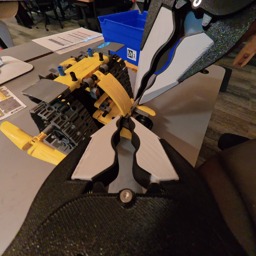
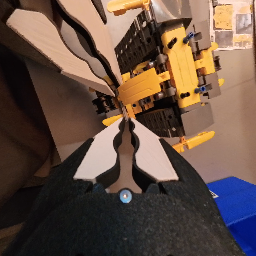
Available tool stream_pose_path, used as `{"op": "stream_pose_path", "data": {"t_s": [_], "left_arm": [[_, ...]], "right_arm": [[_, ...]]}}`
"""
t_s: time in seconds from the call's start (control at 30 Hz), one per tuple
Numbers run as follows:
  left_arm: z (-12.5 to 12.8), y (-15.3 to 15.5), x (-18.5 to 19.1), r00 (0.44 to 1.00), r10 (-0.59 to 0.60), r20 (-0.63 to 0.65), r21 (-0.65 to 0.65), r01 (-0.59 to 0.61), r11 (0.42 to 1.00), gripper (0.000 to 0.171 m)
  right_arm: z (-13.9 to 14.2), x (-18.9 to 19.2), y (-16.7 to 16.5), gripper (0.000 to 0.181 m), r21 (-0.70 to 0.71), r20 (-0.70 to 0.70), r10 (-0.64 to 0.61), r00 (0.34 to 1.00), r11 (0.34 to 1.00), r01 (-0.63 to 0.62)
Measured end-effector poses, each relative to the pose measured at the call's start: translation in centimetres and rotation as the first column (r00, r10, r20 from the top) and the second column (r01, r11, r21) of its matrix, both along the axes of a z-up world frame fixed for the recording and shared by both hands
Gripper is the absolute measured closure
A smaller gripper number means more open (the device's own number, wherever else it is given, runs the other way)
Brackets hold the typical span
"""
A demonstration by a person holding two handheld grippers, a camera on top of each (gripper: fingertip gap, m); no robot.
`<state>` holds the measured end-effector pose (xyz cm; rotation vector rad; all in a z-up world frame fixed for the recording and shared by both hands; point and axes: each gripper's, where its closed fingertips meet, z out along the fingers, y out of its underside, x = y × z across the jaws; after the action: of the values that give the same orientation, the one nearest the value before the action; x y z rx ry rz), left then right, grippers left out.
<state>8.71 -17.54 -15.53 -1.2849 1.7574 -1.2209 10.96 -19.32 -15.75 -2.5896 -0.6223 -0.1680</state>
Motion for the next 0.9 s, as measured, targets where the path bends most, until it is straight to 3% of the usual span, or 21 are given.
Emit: {"op": "stream_pose_path", "data": {"t_s": [0.3, 0.4, 0.53, 0.57, 0.67, 0.77, 0.9], "left_arm": [[-0.1, 1.2, -0.2, 1.0, 0.017, 0.005, -0.044, -0.017, 0.999, 0.168], [-0.4, 1.5, -0.6, 1.0, -0.029, -0.001, -0.006, 0.029, 1.0, 0.167], [-0.2, 3.4, -1.4, 0.999, -0.038, -0.022, -0.044, 0.037, 0.998, 0.167], [0.0, 4.0, -1.6, 0.999, -0.028, -0.016, -0.066, 0.027, 0.997, 0.163], [0.7, 4.9, -2.5, 1.0, -0.011, 0.012, -0.17, 0.013, 0.985, 0.128], [1.2, 6.4, -3.3, 0.996, 0.06, 0.064, -0.192, -0.047, 0.98, 0.106], [1.1, 6.7, -3.8, 0.99, 0.105, 0.089, -0.137, -0.092, 0.986, 0.096]], "right_arm": [[-0.1, -0.5, 1.1, 0.178, 0.04, -0.041, -0.044, 0.998, 0.998, 0.046], [-0.3, -0.9, 1.3, 0.178, 0.017, -0.073, -0.043, 0.996, 0.999, 0.044], [-0.1, -2.2, 2.8, 0.178, 0.03, -0.078, -0.027, 0.997, 0.999, 0.029], [0.0, -2.7, 3.3, 0.178, 0.037, -0.082, -0.025, 0.996, 0.999, 0.029], [0.3, -3.9, 5.1, 0.177, 0.045, -0.103, -0.034, 0.994, 0.998, 0.039], [0.7, -4.3, 7.0, 0.176, 0.046, -0.12, -0.082, 0.989, 0.995, 0.089], [0.6, -4.8, 8.6, 0.175, 0.02, -0.164, -0.141, 0.976, 0.989, 0.146]]}}
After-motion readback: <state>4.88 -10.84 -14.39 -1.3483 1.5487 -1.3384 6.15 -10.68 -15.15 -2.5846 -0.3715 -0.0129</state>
